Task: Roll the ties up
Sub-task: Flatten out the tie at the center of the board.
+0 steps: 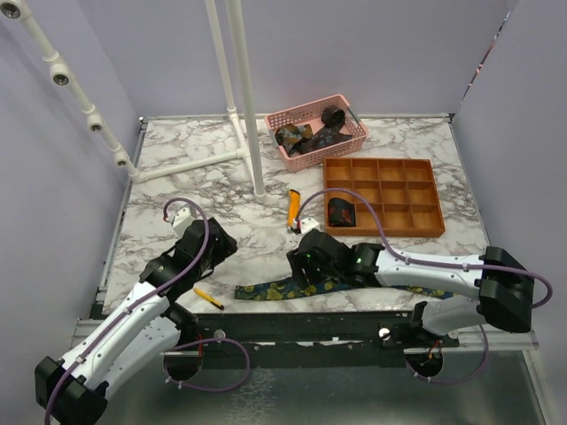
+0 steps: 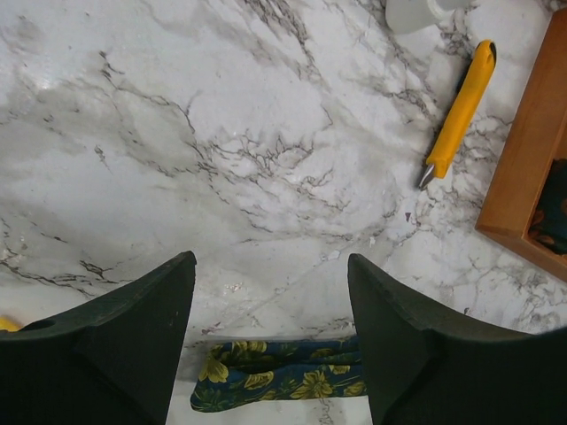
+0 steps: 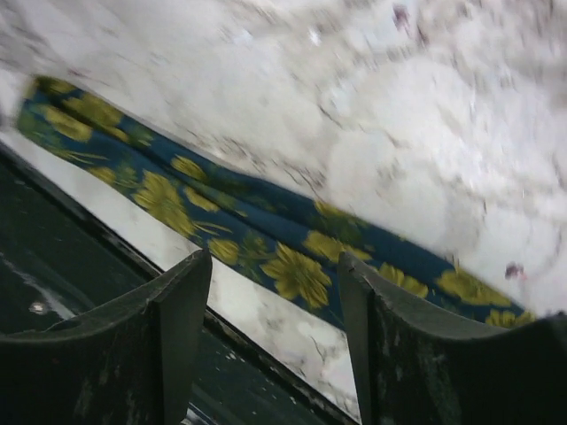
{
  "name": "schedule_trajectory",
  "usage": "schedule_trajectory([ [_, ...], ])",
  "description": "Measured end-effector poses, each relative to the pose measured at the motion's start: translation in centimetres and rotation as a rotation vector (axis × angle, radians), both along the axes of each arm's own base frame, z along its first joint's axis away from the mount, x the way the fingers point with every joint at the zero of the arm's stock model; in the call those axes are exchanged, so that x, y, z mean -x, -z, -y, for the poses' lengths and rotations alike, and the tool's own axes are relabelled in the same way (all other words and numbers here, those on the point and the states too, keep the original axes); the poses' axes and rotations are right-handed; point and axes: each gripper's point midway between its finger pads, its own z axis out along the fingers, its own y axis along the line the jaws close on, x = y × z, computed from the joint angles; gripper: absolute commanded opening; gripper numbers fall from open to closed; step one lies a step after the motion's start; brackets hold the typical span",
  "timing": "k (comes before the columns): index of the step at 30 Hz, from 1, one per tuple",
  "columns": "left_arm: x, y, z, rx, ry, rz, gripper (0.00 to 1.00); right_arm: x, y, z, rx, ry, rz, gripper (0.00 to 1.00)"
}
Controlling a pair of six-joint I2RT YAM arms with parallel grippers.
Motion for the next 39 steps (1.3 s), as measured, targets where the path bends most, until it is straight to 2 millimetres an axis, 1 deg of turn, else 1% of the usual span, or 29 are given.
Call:
schedule_trajectory([
  [2, 0.2, 1.0, 0.5, 0.013, 0.017, -0.025, 0.71, 0.7, 2.2, 2.2, 0.053, 0.056, -0.044, 0.60],
  [4, 0.5, 2.1, 0.8, 0.021, 0.029, -0.055, 0.71, 1.9, 5.0, 4.5, 0.132, 0.093, -0.102, 0.59],
  [6, 0.8, 2.9, 1.1, 0.028, 0.039, -0.077, 0.71, 3.0, 7.3, 6.7, 0.212, 0.120, -0.150, 0.55],
  [8, 1.1, 3.3, 1.2, 0.036, 0.046, -0.087, 0.71, 2.8, 7.3, 6.7, 0.207, 0.145, -0.152, 0.47],
  [10, 1.0, 3.2, 1.4, 0.045, 0.052, -0.083, 0.71, 2.8, 7.5, 6.8, 0.216, 0.161, -0.154, 0.38],
  [16, 0.8, 2.7, 1.7, 0.064, 0.059, -0.062, 0.71, 2.2, 7.6, 7.1, 0.258, 0.197, -0.147, 0.05],
  [17, 0.8, 2.7, 1.8, 0.065, 0.061, -0.064, 0.71, 2.2, 7.6, 7.2, 0.260, 0.204, -0.146, 0.01],
  [20, 0.9, 2.6, 1.8, 0.069, 0.064, -0.061, 0.71, 2.0, 7.3, 7.5, 0.277, 0.215, -0.138, 0.00],
  [22, 0.9, 2.5, 1.9, 0.073, 0.066, -0.058, 0.71, 1.8, 6.7, 7.5, 0.288, 0.218, -0.128, 0.00],
  [27, 0.9, 2.5, 1.9, 0.074, 0.067, -0.058, 0.71, 0.4, 4.5, 6.2, 0.273, 0.209, -0.070, 0.00],
  [29, 0.9, 2.5, 1.9, 0.074, 0.067, -0.058, 0.71, 0.0, 4.0, 5.8, 0.268, 0.199, -0.054, 0.00],
  [32, 0.9, 2.5, 1.9, 0.075, 0.067, -0.058, 0.71, -0.3, 4.3, 5.6, 0.295, 0.184, -0.041, 0.00],
  [36, 0.9, 2.5, 1.9, 0.076, 0.068, -0.058, 0.71, -0.4, 6.0, 6.0, 0.358, 0.164, -0.045, 0.01],
  [39, 0.9, 2.4, 1.9, 0.079, 0.068, -0.054, 0.71, -0.7, 6.8, 6.1, 0.377, 0.164, -0.048, 0.02],
])
